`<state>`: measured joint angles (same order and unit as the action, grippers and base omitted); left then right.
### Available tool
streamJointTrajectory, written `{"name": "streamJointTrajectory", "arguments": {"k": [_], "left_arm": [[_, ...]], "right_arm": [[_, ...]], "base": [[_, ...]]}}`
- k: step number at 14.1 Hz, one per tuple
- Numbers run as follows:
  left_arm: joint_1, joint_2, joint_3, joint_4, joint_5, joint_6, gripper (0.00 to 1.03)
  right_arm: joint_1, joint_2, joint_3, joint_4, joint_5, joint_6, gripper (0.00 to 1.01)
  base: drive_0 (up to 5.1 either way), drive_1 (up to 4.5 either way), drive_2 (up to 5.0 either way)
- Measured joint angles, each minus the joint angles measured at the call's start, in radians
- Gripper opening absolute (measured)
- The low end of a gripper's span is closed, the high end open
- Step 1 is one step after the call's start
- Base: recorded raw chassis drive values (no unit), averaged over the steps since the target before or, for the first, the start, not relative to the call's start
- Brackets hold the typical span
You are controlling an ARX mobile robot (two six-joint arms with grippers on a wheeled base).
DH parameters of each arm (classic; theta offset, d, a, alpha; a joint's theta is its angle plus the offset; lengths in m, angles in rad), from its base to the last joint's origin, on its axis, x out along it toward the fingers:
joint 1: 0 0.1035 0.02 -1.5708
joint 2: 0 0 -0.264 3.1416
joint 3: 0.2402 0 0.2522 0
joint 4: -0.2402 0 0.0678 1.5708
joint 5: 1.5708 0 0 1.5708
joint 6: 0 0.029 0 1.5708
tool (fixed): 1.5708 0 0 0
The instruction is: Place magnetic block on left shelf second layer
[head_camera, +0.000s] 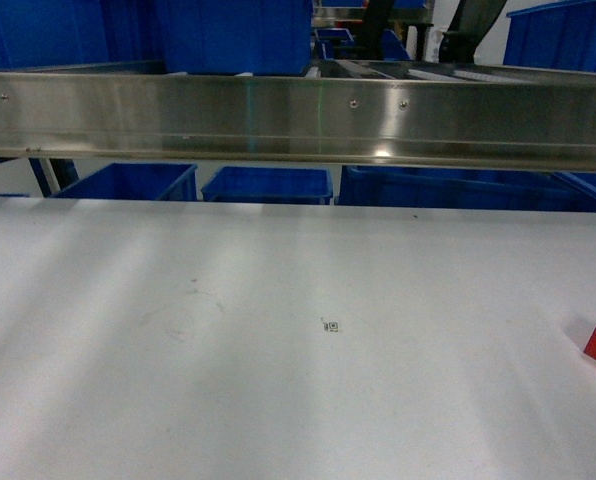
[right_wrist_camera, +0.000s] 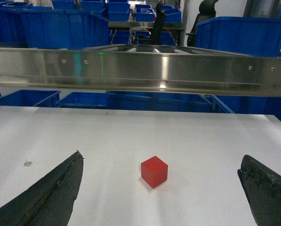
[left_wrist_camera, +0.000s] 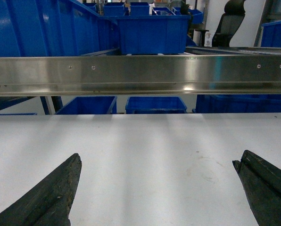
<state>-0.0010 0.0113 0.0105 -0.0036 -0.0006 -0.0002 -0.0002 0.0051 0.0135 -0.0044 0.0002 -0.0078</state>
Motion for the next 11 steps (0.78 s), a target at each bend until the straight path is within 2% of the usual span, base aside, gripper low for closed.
{"name": "streamJointTrajectory", "arguments": {"k": [11], "left_arm": [[0.0,0.0,0.0,0.0,0.0,0.0,0.98]], "right_arm": [[0.0,0.0,0.0,0.0,0.0,0.0,0.98]], "base": [[0.0,0.0,0.0]]}}
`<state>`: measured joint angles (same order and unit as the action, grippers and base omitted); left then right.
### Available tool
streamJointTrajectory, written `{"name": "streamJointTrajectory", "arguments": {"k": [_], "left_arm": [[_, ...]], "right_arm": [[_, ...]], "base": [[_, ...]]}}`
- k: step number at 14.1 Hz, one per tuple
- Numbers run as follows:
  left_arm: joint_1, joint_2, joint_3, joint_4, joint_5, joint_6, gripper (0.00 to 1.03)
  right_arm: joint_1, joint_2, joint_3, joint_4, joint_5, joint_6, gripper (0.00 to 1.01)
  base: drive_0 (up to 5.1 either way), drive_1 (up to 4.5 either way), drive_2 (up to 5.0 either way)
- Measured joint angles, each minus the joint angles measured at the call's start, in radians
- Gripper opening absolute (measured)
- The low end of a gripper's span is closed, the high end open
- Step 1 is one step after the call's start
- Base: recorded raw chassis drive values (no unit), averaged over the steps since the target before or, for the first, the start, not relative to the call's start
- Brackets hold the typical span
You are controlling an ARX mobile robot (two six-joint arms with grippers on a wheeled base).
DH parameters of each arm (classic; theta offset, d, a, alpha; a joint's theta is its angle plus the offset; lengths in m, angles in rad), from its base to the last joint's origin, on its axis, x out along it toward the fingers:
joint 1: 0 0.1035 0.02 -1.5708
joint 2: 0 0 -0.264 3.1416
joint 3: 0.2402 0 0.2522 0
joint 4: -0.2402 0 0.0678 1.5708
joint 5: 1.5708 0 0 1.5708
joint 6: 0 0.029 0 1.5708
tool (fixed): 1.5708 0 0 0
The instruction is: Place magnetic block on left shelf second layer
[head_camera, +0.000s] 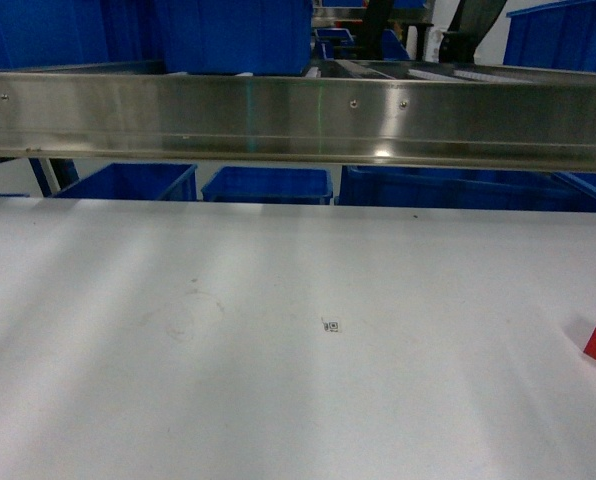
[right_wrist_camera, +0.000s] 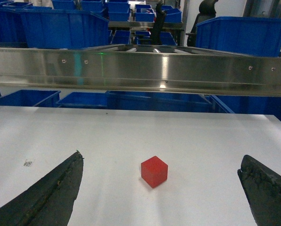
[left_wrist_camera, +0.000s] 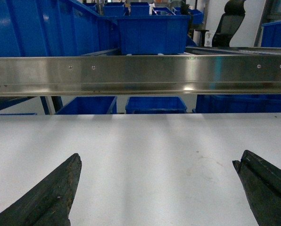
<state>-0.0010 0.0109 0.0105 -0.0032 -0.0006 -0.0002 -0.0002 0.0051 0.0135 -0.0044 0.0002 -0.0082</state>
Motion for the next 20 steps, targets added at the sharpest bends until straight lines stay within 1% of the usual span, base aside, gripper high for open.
{"name": "streamJointTrajectory", "arguments": {"k": [4,5,8,9,11,12,13,14,15,16,17,18,19,20], "left_arm": [[0.0,0.0,0.0,0.0,0.0,0.0,0.98],[0.0,0.0,0.0,0.0,0.0,0.0,0.98],[0.0,0.0,0.0,0.0,0.0,0.0,0.98],[0.0,0.0,0.0,0.0,0.0,0.0,0.98],[0.0,0.0,0.0,0.0,0.0,0.0,0.98],[0.0,0.0,0.0,0.0,0.0,0.0,0.98],[0.0,0.0,0.0,0.0,0.0,0.0,0.98],[0.0,0.0,0.0,0.0,0.0,0.0,0.98],[0.0,0.0,0.0,0.0,0.0,0.0,0.98],[0.0,0.0,0.0,0.0,0.0,0.0,0.98],[0.0,0.0,0.0,0.0,0.0,0.0,0.98],[0.0,0.0,0.0,0.0,0.0,0.0,0.98],[0.0,0.0,0.0,0.0,0.0,0.0,0.98],[0.0,0.0,0.0,0.0,0.0,0.0,0.98]], "right_arm": [[0.0,0.0,0.0,0.0,0.0,0.0,0.98],[0.0,0.0,0.0,0.0,0.0,0.0,0.96],[0.0,0.0,0.0,0.0,0.0,0.0,0.6],[0.0,0.0,0.0,0.0,0.0,0.0,0.67],[0.0,0.0,0.0,0.0,0.0,0.0,0.92],[0.0,0.0,0.0,0.0,0.0,0.0,1.0],[-0.005,0.013,0.0,0.021,-0.01,0.007,0.97],[-0.041,0.148,0.023,0.145,-0.067,0.037,0.98],[-0.07,0.372,0.089,0.28,-0.093,0.069,0.98],[-0.079,0.591,0.185,0.396,-0.104,0.092,0.98],[-0.078,0.803,0.305,0.464,-0.117,0.098,0.98],[-0.07,1.003,0.431,0.463,-0.136,0.099,0.98],[-0.054,1.33,0.627,0.345,-0.14,0.122,0.98],[-0.031,1.597,0.757,0.364,-0.077,0.095,0.98]], "base": [[0.0,0.0,0.0],[0.0,0.0,0.0],[0.0,0.0,0.0],[0.0,0.0,0.0],[0.0,0.0,0.0],[0.0,0.0,0.0],[0.0,0.0,0.0],[0.0,0.0,0.0],[0.0,0.0,0.0],[0.0,0.0,0.0],[0.0,0.0,0.0],[0.0,0.0,0.0],[0.0,0.0,0.0],[0.0,0.0,0.0]]}}
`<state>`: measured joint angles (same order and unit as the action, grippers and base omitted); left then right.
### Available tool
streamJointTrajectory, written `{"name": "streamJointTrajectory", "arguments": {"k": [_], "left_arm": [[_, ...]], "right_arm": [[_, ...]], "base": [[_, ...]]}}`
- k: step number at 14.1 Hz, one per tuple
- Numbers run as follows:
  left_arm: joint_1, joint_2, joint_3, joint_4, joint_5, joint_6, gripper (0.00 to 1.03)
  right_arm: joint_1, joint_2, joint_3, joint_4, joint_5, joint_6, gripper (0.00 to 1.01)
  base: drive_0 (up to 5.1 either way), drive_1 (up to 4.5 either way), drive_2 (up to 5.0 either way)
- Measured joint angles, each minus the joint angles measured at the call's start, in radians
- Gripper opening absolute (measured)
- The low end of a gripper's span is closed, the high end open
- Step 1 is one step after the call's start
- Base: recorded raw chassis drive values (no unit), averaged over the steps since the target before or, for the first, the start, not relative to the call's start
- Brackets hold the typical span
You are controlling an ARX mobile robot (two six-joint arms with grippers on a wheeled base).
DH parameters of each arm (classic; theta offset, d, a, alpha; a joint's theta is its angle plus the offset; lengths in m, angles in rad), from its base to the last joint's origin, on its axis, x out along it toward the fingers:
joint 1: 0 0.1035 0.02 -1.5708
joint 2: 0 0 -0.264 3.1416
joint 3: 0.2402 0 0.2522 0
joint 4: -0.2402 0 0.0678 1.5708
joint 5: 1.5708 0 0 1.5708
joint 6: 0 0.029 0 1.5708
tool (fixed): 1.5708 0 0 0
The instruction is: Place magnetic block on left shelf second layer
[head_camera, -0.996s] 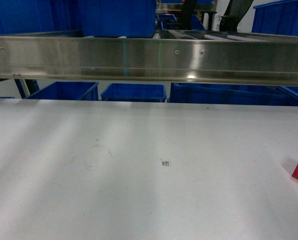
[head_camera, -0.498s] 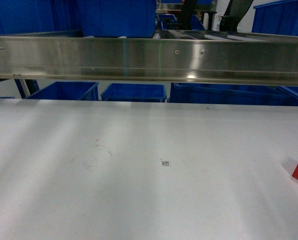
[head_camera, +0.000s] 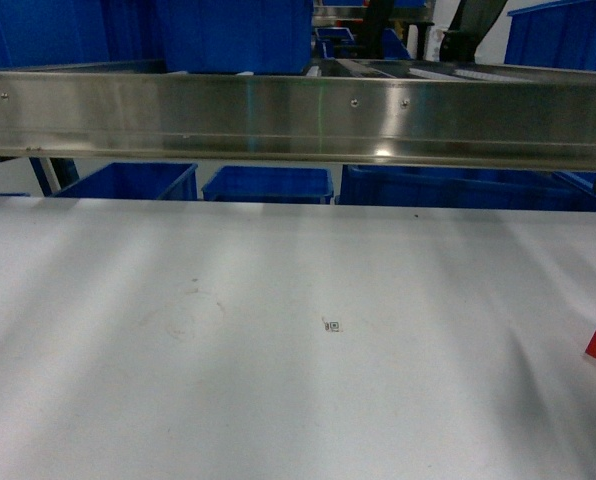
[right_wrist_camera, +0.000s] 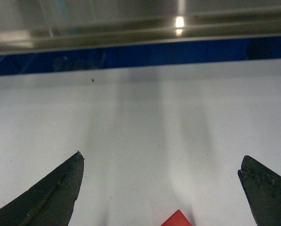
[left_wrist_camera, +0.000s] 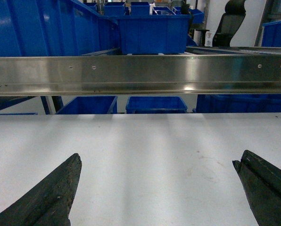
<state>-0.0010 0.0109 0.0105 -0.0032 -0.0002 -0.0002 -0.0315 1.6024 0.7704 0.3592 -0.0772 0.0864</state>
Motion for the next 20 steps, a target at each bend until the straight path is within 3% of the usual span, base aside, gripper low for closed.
{"name": "streamJointTrajectory", "arguments": {"k": [5,7,14,20], "left_arm": [[0.0,0.0,0.0,0.0,0.0,0.0,0.98],[0.0,0.0,0.0,0.0,0.0,0.0,0.98],[0.0,0.0,0.0,0.0,0.0,0.0,0.98],[0.0,0.0,0.0,0.0,0.0,0.0,0.98]], "right_arm": [[-0.002,0.13,-0.097,0.113,0.021,-0.04,0.98],[-0.001,0.13,-0.158,0.266,0.037,-0.057,0.98],[0.005,0.163,-0.184,0.327,0.066,-0.069,0.98],[-0.027,0.29,-0.127,0.246,0.054,-0.087,0.98]], "base": [[0.0,0.0,0.0],[0.0,0.0,0.0],[0.0,0.0,0.0],[0.0,0.0,0.0]]}}
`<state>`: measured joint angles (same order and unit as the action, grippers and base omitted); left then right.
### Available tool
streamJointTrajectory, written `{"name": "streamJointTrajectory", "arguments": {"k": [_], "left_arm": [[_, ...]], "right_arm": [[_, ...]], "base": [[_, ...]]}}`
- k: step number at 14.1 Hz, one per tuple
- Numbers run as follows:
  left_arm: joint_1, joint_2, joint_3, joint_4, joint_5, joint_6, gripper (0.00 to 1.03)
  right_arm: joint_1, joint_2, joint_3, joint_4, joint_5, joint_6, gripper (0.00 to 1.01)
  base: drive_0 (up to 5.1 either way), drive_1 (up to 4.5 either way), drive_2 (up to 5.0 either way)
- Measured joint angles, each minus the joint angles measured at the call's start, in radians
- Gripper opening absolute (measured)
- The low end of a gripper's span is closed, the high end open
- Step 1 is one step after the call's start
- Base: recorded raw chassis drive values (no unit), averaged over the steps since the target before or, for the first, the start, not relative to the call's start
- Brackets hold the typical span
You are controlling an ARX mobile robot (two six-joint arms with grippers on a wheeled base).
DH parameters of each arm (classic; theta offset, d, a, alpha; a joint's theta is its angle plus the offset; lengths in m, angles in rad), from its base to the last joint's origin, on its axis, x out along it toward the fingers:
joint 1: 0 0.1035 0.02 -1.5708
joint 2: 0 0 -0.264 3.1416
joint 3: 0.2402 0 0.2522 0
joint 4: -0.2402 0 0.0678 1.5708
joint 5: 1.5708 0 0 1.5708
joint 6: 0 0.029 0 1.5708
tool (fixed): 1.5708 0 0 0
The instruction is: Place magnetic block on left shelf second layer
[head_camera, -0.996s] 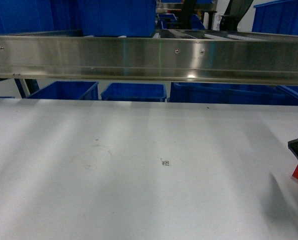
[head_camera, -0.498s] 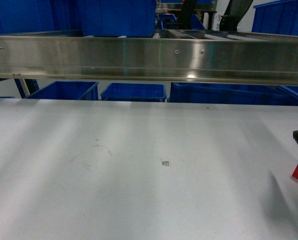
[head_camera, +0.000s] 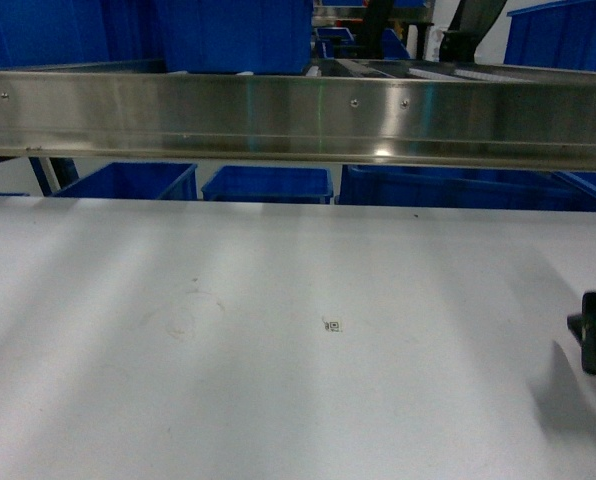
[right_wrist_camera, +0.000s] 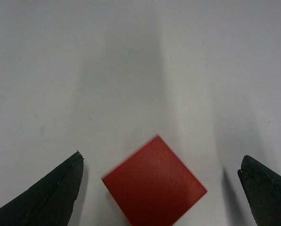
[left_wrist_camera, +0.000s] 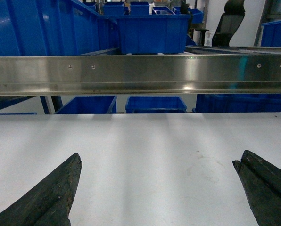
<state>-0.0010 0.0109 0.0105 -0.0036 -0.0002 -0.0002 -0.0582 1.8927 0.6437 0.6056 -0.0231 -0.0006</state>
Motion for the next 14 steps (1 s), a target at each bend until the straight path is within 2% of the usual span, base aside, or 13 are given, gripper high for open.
{"name": "streamJointTrajectory", "arguments": {"k": [5,6,7,10,13,14], "left_arm": [[0.0,0.0,0.0,0.0,0.0,0.0,0.98],[0.0,0.0,0.0,0.0,0.0,0.0,0.98],[0.0,0.0,0.0,0.0,0.0,0.0,0.98],[0.0,0.0,0.0,0.0,0.0,0.0,0.98],[0.0,0.0,0.0,0.0,0.0,0.0,0.98],[0.0,0.0,0.0,0.0,0.0,0.0,0.98]], "right_arm": [[-0.008,0.052,0.0,0.023,-0.016,0.0,0.98],[-0.008,0.087,0.032,0.035,-0.016,-0.009,0.98],[-0.008,0.104,0.046,0.043,-0.017,-0.014,0.82],[-0.007,0.099,0.045,0.04,-0.033,-0.019,0.47],[0.022,0.02,-0.005,0.005,-0.061,-0.005,0.46],[0.05,-0.115,-0.048,-0.045,-0.088,0.023,0.46]], "base": [[0.0,0.0,0.0],[0.0,0.0,0.0],[0.0,0.0,0.0],[0.0,0.0,0.0],[0.0,0.0,0.0],[0.0,0.0,0.0]]}}
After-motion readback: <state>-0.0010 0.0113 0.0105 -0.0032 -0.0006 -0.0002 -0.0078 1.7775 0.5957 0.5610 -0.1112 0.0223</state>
